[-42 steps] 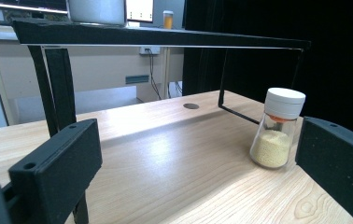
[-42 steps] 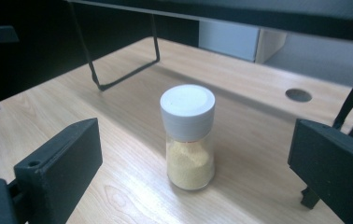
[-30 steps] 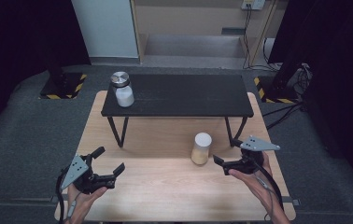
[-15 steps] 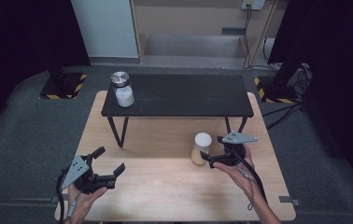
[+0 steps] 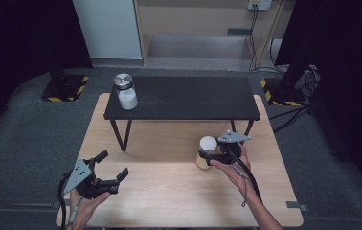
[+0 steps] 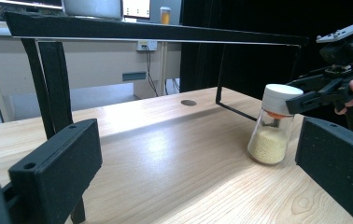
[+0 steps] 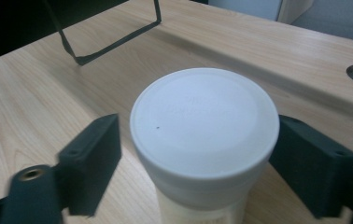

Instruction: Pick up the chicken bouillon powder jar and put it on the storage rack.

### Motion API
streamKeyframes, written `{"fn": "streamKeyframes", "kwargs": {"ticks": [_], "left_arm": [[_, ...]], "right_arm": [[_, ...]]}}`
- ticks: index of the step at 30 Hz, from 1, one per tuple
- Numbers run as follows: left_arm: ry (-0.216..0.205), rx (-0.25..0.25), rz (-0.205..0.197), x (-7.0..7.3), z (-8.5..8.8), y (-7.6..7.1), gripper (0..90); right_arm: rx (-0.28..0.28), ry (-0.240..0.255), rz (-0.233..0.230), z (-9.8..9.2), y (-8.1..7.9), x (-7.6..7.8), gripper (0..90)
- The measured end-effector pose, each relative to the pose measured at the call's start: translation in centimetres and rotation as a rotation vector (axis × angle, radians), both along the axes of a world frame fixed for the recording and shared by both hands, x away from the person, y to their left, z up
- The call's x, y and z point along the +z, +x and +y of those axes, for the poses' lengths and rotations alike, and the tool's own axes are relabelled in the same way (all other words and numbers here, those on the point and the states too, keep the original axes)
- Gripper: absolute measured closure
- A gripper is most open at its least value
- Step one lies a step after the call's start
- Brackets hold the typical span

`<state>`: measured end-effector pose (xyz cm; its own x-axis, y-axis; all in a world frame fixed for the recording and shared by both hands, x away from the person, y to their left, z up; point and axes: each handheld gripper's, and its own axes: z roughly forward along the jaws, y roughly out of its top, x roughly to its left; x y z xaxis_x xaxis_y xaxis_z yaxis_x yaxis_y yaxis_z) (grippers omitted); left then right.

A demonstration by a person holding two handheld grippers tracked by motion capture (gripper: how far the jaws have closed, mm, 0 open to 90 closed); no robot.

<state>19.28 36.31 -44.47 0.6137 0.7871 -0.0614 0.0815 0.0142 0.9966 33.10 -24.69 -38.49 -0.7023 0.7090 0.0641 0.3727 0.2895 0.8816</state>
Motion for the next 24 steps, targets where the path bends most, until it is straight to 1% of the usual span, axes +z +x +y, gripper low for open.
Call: {"fn": "streamKeyframes", "kwargs": {"ticks": [1, 2, 6, 13, 15, 17, 20, 24], "left_arm": [[0.001, 0.0, 0.0, 0.0, 0.0, 0.0, 0.0], [0.0, 0.0, 0.001, 0.0, 0.0, 0.0, 0.0], [0.0, 0.001, 0.001, 0.0, 0.0, 0.0, 0.0], [0.002, 0.003, -0.003, 0.0, 0.1, 0.0, 0.0], [-0.004, 0.008, -0.003, 0.0, 0.2, 0.0, 0.0], [-0.011, 0.009, 0.004, -0.1, 0.3, 0.1, 0.0], [-0.006, 0.005, 0.001, 0.0, 0.2, 0.1, 0.0], [-0.005, -0.002, 0.001, 0.0, 0.2, 0.1, 0.0]], "right_arm": [[0.006, 0.003, -0.004, -0.1, 0.1, -0.1, 30.9], [0.008, 0.001, -0.008, -0.2, 0.1, -0.1, 32.1], [0.013, -0.019, -0.019, 0.0, 0.0, 0.1, 32.8], [0.004, -0.021, -0.013, -0.1, -0.2, 0.4, 32.9], [0.007, -0.03, -0.015, -0.3, -0.4, 0.6, 33.0], [0.013, -0.033, -0.021, -0.7, -0.6, 1.0, 33.1], [0.024, -0.021, -0.027, -1.4, -1.0, 1.9, 33.2], [0.06, -0.028, -0.046, -2.2, -1.4, 3.6, 33.2]]}}
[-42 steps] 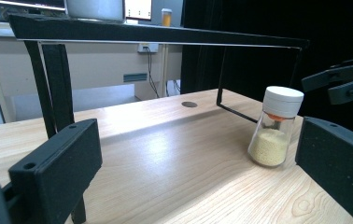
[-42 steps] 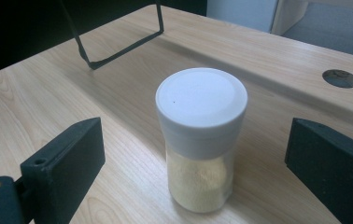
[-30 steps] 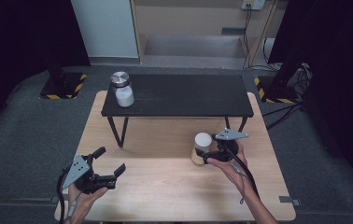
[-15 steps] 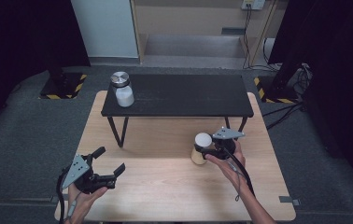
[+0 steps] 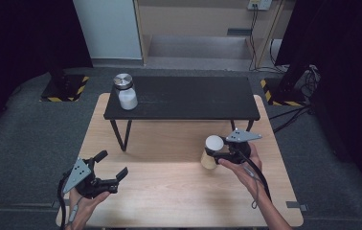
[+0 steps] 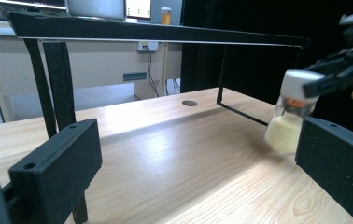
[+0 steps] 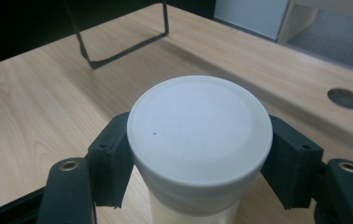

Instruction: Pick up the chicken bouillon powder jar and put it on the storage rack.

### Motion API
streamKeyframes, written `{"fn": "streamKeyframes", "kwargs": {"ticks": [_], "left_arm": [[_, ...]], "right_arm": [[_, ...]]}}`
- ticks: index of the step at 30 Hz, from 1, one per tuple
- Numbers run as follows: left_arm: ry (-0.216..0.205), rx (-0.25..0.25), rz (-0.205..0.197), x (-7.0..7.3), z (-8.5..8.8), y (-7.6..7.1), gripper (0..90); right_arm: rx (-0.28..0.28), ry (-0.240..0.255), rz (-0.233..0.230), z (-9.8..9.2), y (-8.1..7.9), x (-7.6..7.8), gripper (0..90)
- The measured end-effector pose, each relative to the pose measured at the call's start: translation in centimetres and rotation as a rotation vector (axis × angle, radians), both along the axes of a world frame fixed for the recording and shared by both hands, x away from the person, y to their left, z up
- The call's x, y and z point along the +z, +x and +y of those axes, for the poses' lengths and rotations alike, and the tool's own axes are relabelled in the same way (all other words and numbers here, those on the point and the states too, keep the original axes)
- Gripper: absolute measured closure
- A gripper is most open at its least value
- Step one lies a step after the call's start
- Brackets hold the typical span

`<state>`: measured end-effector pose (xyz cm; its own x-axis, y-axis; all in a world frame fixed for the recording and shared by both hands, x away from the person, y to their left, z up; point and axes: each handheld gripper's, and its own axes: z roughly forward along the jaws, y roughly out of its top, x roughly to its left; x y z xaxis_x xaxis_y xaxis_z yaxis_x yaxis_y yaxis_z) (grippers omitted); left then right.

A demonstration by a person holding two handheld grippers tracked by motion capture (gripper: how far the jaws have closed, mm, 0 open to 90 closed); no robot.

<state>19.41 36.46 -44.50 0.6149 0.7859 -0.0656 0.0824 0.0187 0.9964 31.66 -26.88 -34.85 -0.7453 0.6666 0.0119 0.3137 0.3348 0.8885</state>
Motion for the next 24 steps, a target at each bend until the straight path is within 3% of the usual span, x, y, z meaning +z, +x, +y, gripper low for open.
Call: {"fn": "streamKeyframes", "kwargs": {"ticks": [12, 18, 24], "left_arm": [[-0.016, -0.005, 0.004, -0.1, 0.2, 0.1, 0.0], [-0.034, -0.004, 0.013, -0.2, 0.3, 0.1, 0.0], [-0.032, -0.004, 0.013, -0.3, 0.3, 0.2, 0.0]], "right_arm": [[0.197, -0.03, -0.04, -1.7, 0.0, 6.8, 33.3], [0.257, -0.003, -0.04, -2.0, 0.4, 9.3, 33.3], [0.278, -0.01, -0.055, -1.6, 0.8, 11.9, 33.3]]}}
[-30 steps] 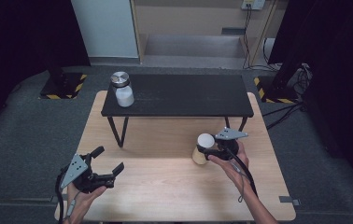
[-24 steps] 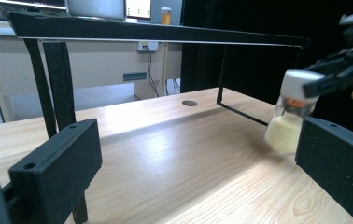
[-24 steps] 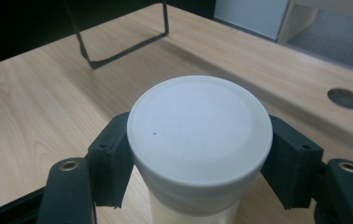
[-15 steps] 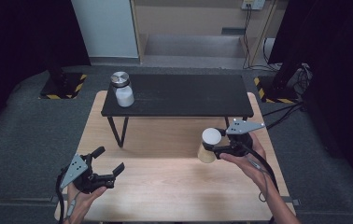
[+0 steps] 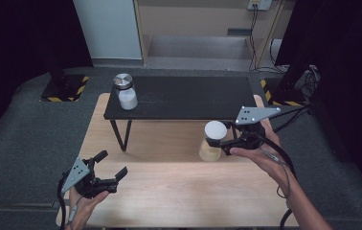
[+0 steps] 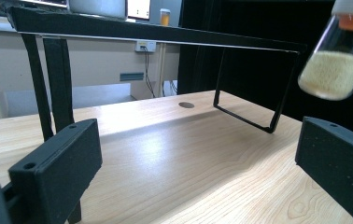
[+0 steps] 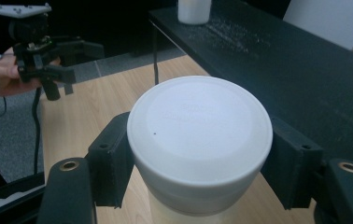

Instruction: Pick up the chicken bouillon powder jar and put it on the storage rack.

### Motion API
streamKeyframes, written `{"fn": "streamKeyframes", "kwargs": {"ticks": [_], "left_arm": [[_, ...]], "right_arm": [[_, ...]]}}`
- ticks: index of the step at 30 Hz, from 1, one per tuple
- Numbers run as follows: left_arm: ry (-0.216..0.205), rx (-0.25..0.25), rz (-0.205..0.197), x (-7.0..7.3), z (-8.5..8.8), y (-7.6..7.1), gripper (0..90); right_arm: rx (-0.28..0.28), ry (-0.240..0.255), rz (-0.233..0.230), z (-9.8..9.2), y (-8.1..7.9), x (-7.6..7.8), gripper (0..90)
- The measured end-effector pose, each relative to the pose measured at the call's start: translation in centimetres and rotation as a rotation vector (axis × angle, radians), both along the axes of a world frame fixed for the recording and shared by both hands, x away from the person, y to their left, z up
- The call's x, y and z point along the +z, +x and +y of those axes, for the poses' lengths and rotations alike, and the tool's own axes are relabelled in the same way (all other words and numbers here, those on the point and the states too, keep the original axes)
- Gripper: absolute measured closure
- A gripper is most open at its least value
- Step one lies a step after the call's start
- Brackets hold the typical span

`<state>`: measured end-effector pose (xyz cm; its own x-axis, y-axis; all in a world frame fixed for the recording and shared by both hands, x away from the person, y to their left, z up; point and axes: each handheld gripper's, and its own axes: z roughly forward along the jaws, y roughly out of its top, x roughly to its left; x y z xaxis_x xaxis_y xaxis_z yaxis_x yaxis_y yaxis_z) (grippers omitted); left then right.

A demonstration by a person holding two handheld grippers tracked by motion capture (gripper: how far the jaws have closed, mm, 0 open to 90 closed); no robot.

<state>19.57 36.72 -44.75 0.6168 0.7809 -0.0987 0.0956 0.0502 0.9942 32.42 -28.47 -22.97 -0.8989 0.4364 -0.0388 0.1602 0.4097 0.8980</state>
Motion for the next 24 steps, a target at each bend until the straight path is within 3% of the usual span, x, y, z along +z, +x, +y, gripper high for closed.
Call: {"fn": "streamKeyframes", "kwargs": {"ticks": [12, 24], "left_arm": [[-0.006, 0.002, 0.007, -0.1, 0.1, 0.1, 0.0], [-0.003, -0.001, 0.013, -0.1, 0.1, 0.2, 0.0]], "right_arm": [[-0.003, 0.003, -0.027, 1.1, 1.3, 5.2, 33.3], [-0.079, 0.011, -0.037, 1.3, 3.0, 7.7, 33.3]]}}
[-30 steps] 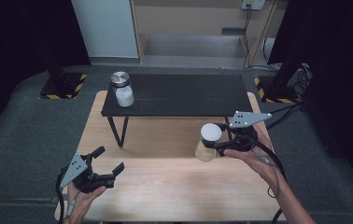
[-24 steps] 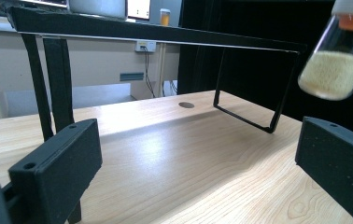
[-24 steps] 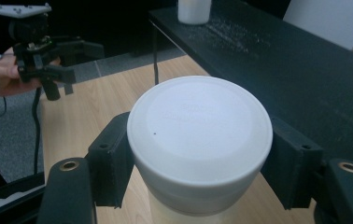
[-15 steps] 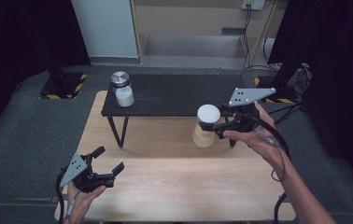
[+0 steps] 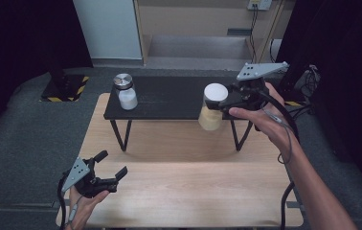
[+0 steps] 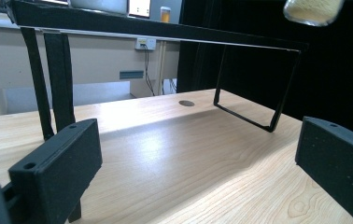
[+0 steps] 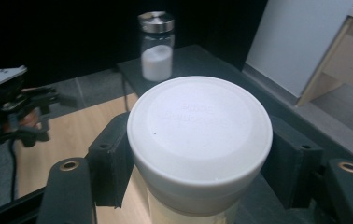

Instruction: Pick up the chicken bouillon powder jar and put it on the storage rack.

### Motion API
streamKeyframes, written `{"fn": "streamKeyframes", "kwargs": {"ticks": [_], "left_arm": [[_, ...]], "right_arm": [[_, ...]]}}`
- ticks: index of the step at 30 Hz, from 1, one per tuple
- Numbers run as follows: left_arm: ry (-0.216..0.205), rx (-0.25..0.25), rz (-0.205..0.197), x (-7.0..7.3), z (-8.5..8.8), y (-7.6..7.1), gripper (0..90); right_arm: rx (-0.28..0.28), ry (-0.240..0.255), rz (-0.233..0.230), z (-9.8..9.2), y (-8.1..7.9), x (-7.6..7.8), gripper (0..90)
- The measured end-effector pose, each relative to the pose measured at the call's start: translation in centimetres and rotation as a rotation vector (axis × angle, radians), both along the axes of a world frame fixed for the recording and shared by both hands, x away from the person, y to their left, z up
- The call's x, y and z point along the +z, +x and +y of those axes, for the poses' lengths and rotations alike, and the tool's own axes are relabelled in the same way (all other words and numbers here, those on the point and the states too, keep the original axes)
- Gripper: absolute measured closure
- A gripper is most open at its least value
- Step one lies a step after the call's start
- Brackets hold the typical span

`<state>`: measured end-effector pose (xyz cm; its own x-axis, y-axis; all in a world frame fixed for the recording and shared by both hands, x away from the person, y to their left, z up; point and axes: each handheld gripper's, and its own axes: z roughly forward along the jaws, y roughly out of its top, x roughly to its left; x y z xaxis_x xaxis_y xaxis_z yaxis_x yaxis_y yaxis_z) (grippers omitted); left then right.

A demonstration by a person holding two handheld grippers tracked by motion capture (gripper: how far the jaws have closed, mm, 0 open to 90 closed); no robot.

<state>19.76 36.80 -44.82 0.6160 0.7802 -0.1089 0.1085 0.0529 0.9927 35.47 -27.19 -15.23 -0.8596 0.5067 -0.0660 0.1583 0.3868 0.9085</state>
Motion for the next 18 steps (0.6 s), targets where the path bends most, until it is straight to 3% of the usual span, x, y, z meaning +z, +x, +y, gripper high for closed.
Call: {"fn": "streamKeyframes", "kwargs": {"ticks": [4, 9, 13, 18], "left_arm": [[0.005, -0.005, -0.001, 0.0, -0.1, 0.0, 0.0], [-0.002, -0.002, 0.002, 0.0, 0.0, 0.0, 0.0], [0.001, -0.003, 0.004, 0.0, 0.0, 0.1, 0.0], [-0.001, 0.0, 0.003, 0.0, 0.0, 0.1, 0.0]], "right_arm": [[-0.052, 0.009, 0.0, -0.3, 1.0, 0.3, 33.3], [-0.155, 0.027, -0.008, -0.6, 2.1, 0.2, 33.3], [-0.23, -0.007, -0.018, -0.1, 2.9, 0.3, 33.3], [-0.291, -0.001, 0.005, -0.3, 4.5, -0.2, 33.3]]}}
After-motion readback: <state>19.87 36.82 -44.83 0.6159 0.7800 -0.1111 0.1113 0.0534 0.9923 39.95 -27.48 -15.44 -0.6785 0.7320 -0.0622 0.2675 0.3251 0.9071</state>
